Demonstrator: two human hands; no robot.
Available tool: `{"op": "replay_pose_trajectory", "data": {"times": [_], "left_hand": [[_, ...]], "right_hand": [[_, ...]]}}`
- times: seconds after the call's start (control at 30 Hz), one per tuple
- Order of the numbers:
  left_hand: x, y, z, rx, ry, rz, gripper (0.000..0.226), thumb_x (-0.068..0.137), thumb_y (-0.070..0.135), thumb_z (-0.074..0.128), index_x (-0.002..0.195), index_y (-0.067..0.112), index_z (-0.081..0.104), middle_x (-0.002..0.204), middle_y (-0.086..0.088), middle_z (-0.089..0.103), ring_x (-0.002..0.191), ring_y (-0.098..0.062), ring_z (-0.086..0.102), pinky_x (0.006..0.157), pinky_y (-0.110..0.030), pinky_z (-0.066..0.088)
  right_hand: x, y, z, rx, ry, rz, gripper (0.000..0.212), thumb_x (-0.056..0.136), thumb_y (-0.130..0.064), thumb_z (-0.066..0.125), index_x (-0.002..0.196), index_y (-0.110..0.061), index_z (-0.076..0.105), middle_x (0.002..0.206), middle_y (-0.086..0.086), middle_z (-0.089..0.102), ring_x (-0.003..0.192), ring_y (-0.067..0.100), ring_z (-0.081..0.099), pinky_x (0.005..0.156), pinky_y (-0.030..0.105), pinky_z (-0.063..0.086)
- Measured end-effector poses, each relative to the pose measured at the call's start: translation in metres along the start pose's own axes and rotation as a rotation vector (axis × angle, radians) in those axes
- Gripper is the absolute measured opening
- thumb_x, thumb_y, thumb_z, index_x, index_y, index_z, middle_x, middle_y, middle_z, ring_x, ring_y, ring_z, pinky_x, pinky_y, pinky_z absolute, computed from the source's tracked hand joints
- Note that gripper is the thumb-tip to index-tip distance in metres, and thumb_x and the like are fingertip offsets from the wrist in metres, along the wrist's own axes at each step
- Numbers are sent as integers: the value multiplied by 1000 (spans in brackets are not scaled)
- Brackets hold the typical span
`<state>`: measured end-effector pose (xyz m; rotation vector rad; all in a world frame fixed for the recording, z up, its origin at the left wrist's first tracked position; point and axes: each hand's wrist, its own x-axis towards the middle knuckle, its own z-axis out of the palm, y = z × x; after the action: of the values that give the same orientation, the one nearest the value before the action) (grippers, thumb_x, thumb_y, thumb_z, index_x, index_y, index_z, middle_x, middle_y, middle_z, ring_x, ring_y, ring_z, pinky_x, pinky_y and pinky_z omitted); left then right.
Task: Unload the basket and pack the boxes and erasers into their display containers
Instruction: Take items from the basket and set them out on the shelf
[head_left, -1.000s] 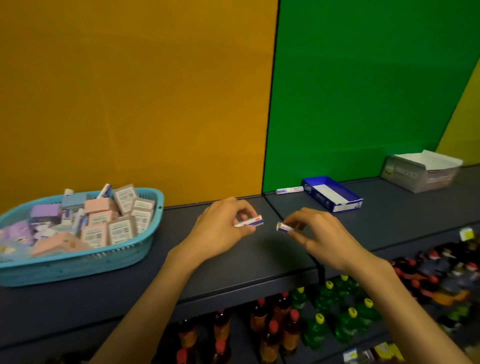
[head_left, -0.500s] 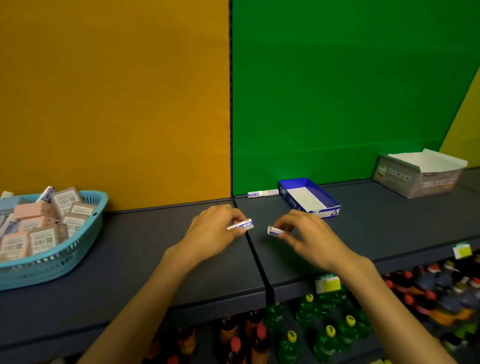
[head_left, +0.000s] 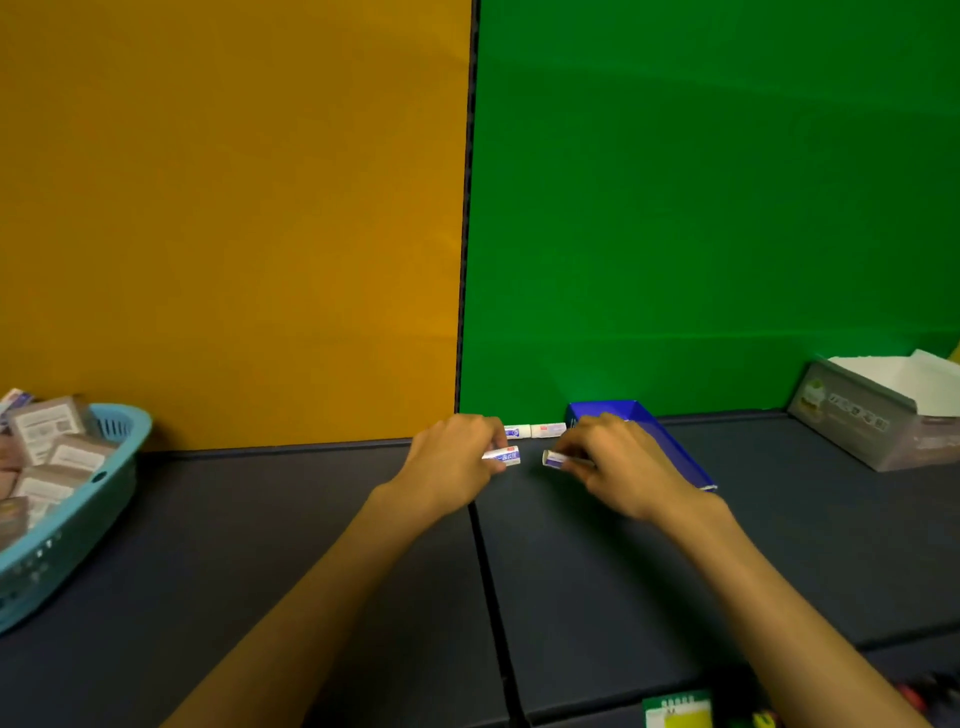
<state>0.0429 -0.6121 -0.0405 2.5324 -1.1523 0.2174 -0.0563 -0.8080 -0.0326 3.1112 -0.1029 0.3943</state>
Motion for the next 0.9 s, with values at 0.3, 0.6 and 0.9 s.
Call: {"op": "replay_pose_trajectory", "data": {"times": [0.3, 0.6, 0.9], "left_hand": [[47, 2, 36, 120, 37, -71, 24, 95, 37, 64, 116, 27, 59, 112, 2, 65, 105, -21, 55, 83, -36, 42], [70, 1, 62, 145, -23, -125, 25, 94, 28, 65, 117, 22, 58, 114, -2, 62, 108, -23, 52, 88, -39, 44], [86, 4, 76, 219, -30, -129, 28, 95, 29, 62, 123, 26, 57, 119, -1, 55, 116, -23, 48, 93, -39, 38]], "right_hand": [[59, 26, 13, -103, -43, -81, 23, 95, -33, 62, 116, -29, 71, 110, 1, 70, 110, 26, 55, 87, 36, 40], [88, 40, 37, -252, -92, -158, 18, 87, -14, 58, 98, -18, 72, 100, 7, 69, 109, 28, 55, 89, 36, 38], [90, 57, 34, -140, -53, -201, 22, 92, -24, 56, 106, -25, 72, 106, 5, 70, 109, 27, 56, 88, 36, 37]]}}
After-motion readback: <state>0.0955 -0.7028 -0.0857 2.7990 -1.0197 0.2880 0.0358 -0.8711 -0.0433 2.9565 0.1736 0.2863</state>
